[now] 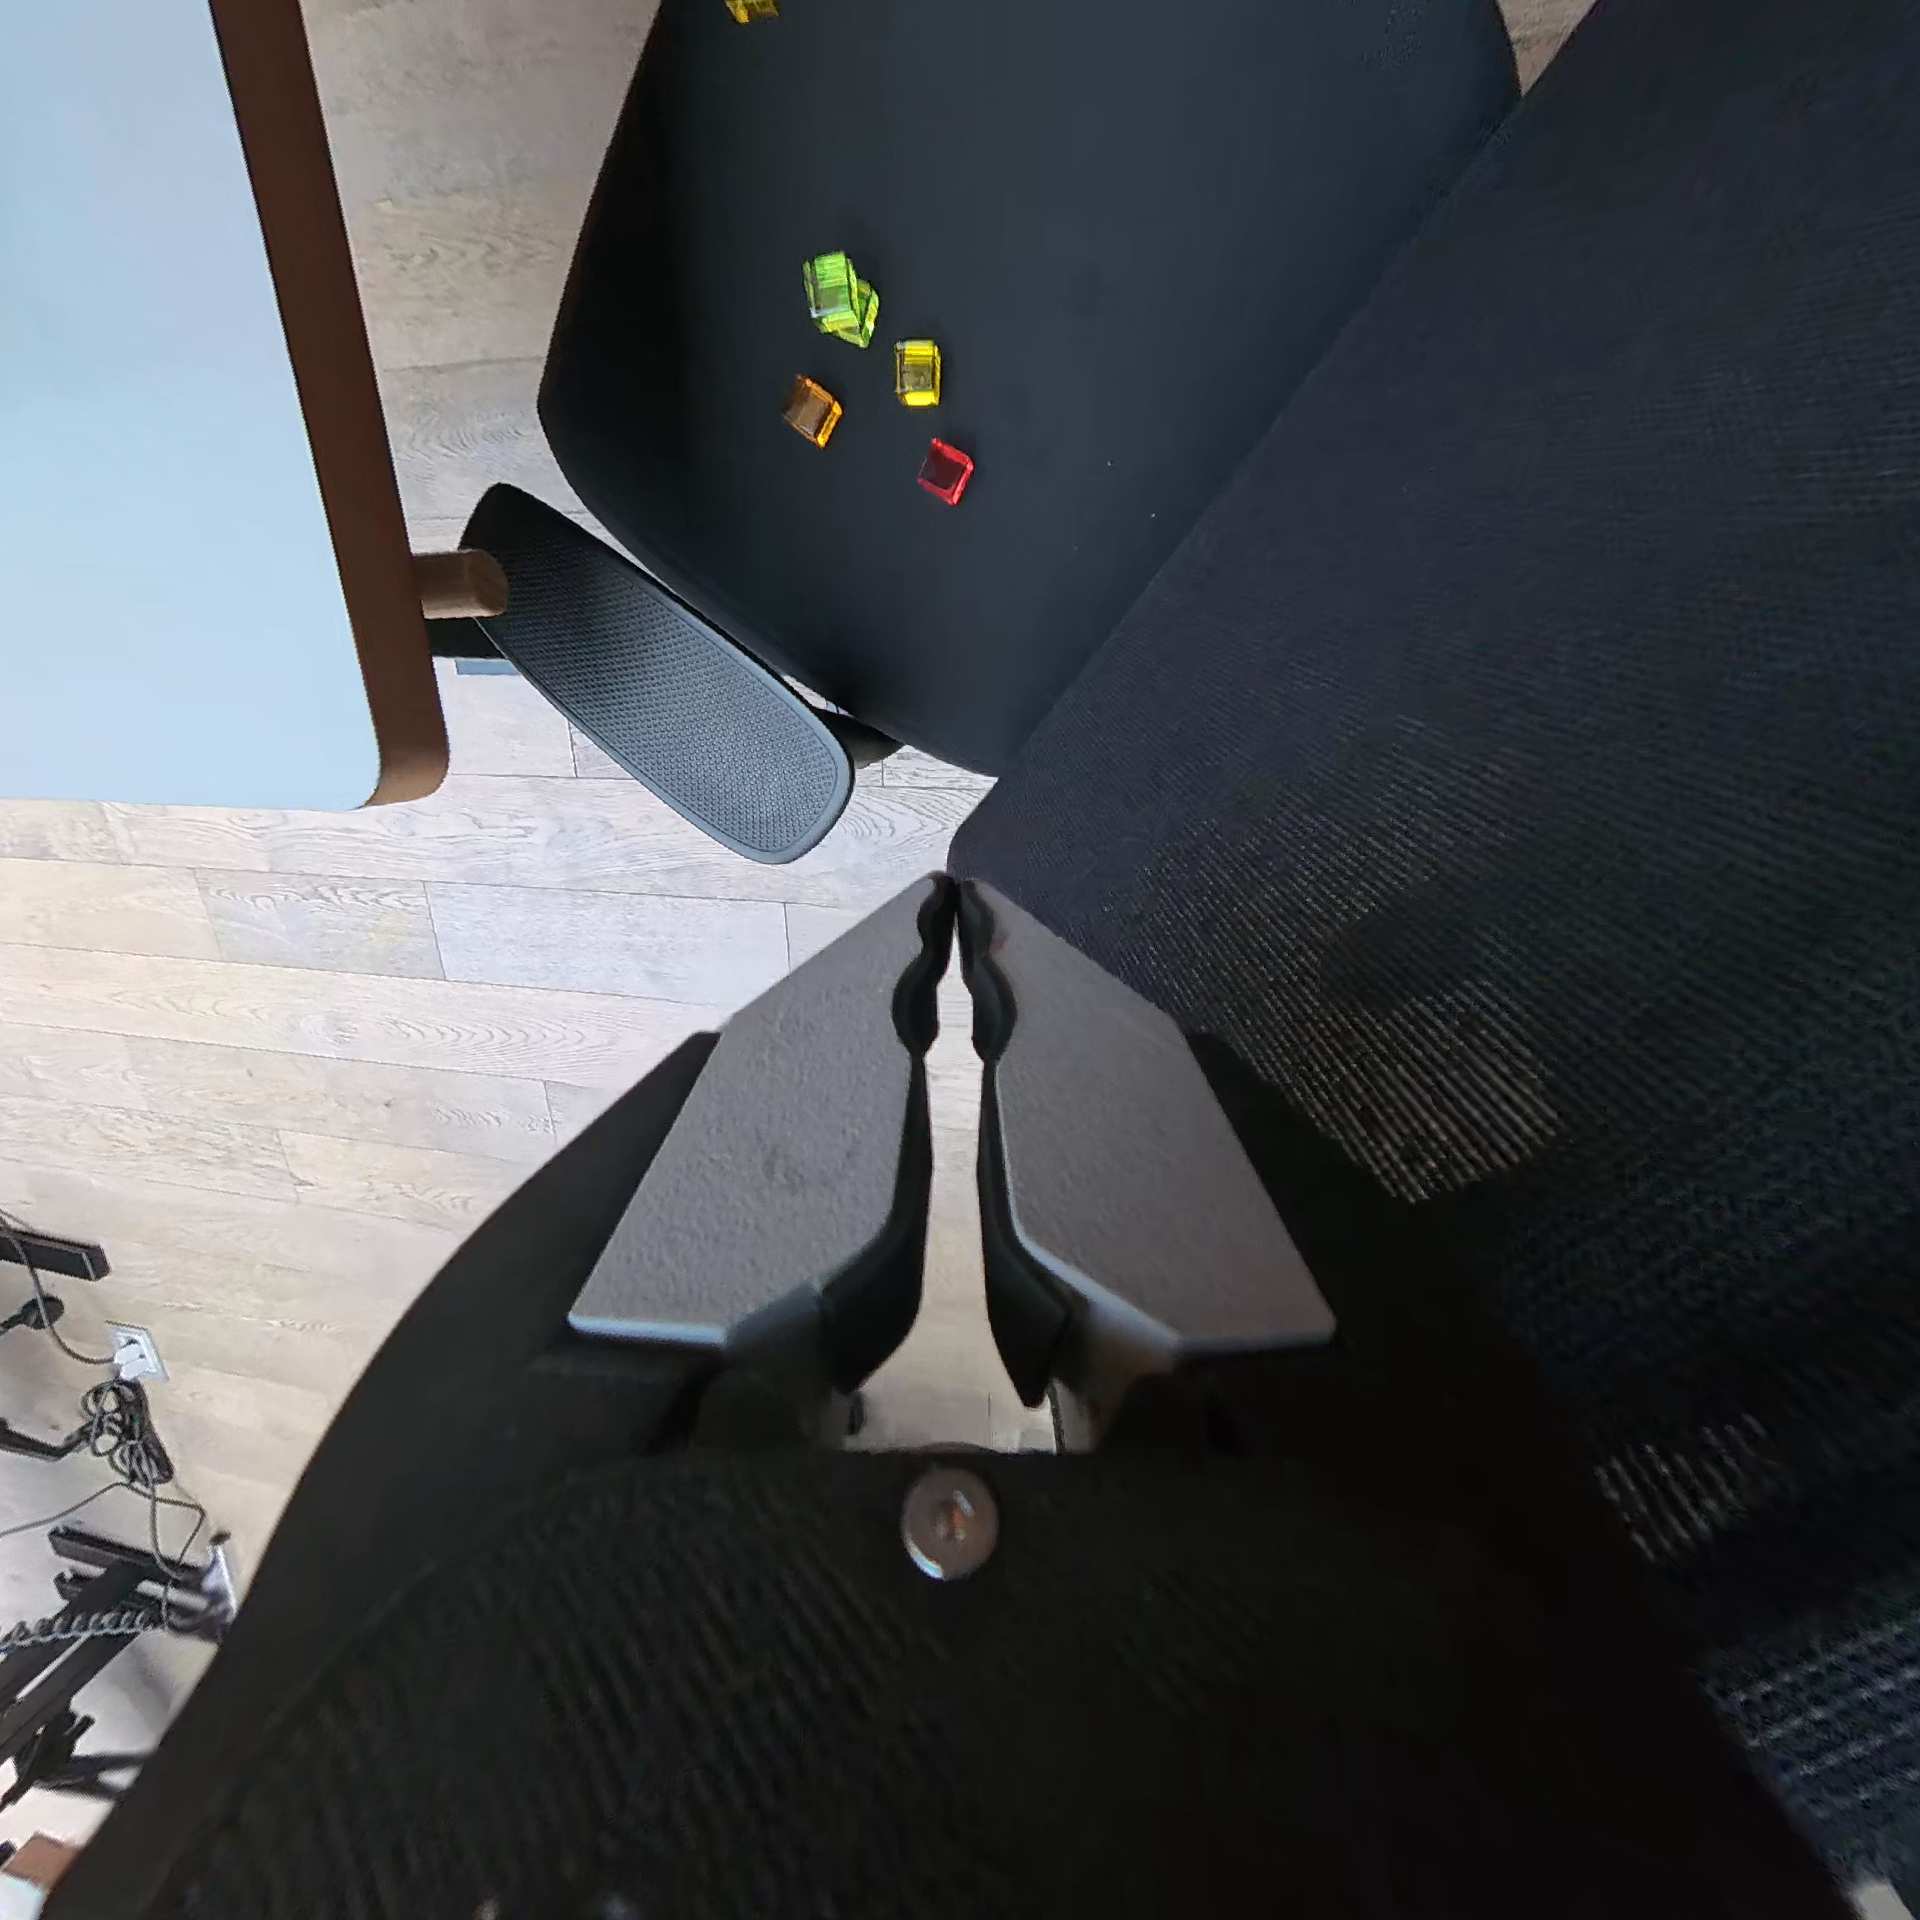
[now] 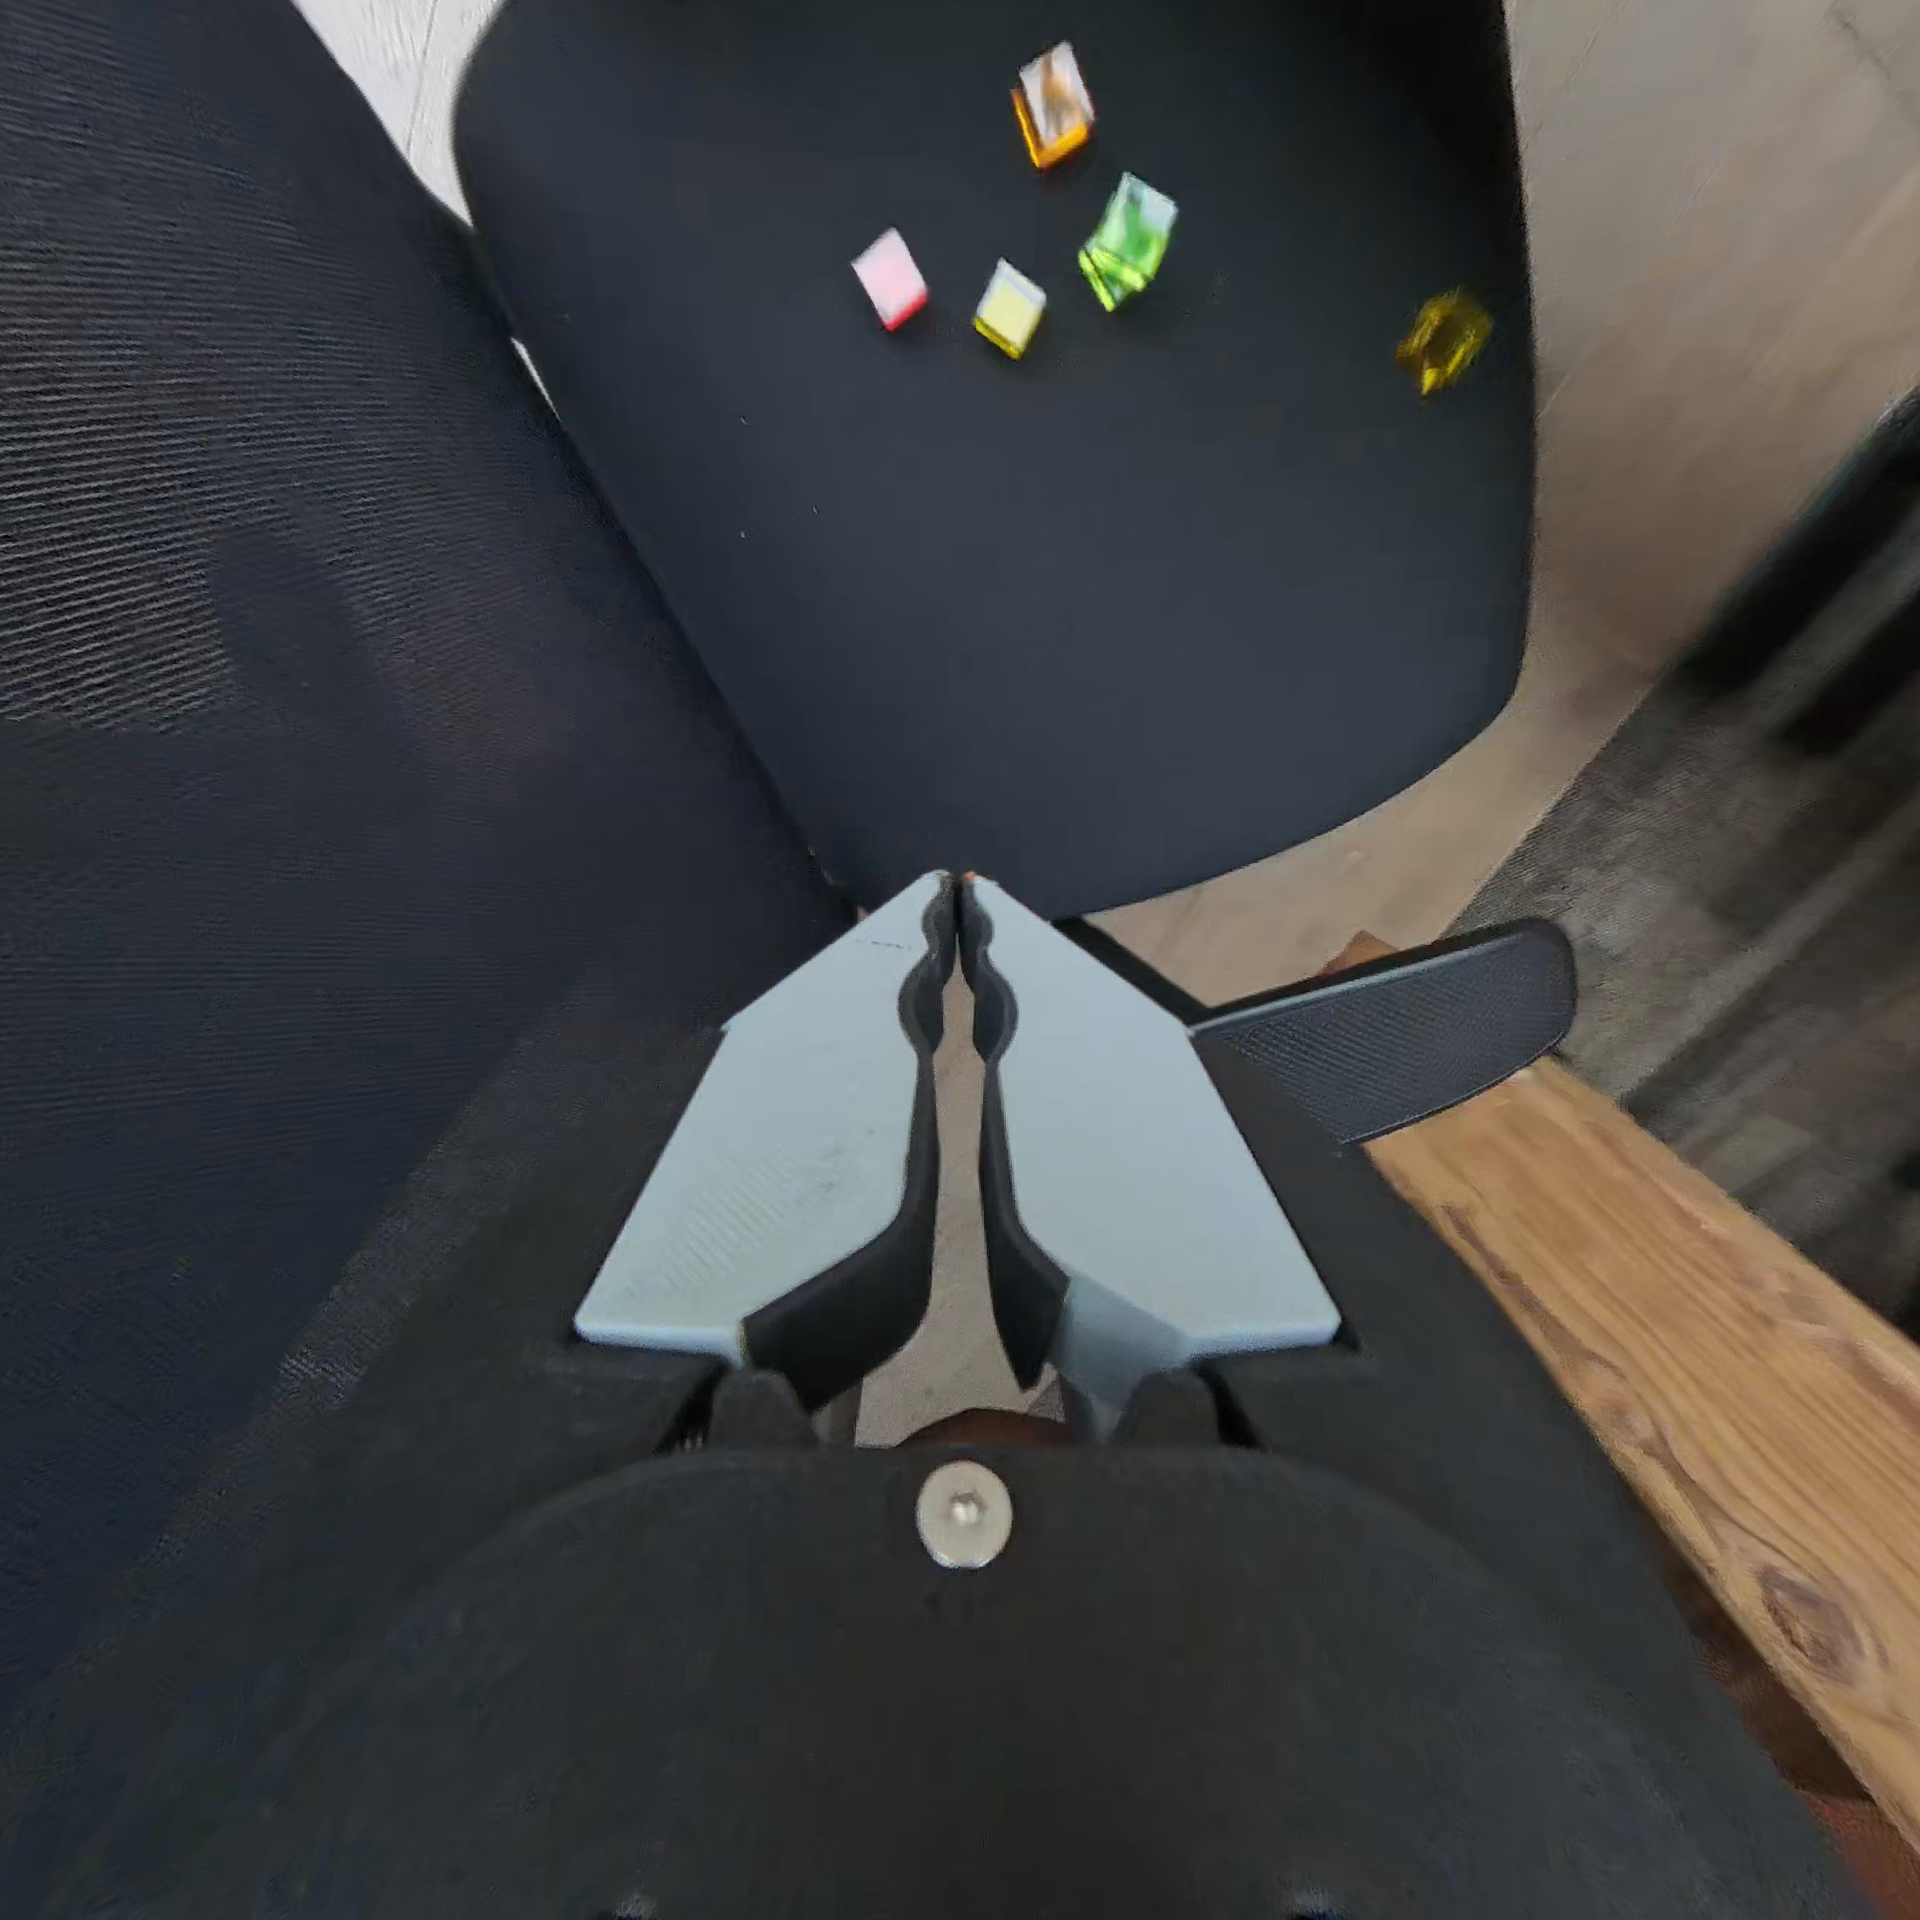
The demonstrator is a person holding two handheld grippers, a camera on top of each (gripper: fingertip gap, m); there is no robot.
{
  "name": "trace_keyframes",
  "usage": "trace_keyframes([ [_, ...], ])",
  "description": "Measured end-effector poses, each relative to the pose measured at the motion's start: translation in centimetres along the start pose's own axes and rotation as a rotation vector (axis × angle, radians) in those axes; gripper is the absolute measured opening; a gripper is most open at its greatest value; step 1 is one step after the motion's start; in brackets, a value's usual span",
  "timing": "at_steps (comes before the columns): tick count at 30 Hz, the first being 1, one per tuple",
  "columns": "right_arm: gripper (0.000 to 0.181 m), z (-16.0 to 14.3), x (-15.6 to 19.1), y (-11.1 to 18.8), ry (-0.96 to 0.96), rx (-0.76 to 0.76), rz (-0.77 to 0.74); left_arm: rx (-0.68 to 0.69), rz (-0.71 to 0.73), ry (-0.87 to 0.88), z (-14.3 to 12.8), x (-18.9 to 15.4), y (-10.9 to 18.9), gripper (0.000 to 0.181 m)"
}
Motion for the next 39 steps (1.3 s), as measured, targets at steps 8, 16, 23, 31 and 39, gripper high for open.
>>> trace_keyframes([
  [8,0.0,2.2,-9.0,-4.5,0.208,-0.026,0.024,0.045,0.075,0.077,-0.7,1.1,0.0,0.0],
  [16,0.039,4.1,-9.1,-15.5,0.164,-0.354,-0.046,0.058,0.154,0.096,-0.9,1.9,0.3,0.0],
  [23,0.052,5.5,-5.5,-25.9,0.096,-0.272,0.106,0.056,0.14,0.164,-1.4,2.3,0.1,0.0],
  [31,0.065,12.2,-9.2,-33.9,-0.157,-0.271,0.292,0.1,0.072,0.202,-2.2,1.8,-0.5,0.0],
  [39,0.036,14.4,-7.4,-34.1,-0.254,-0.327,0.603,0.103,0.064,0.199,-2.4,1.5,-0.6,0.0],
])
Point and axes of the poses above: each gripper's, where its closed fingertips meet, y back along the fingers, z out of its top, x = y × z across the jaws, the point moved 6 cm from there along y, back along the fingers, and after that the axes turned 2 degrees about x, right-handed, at the moved point
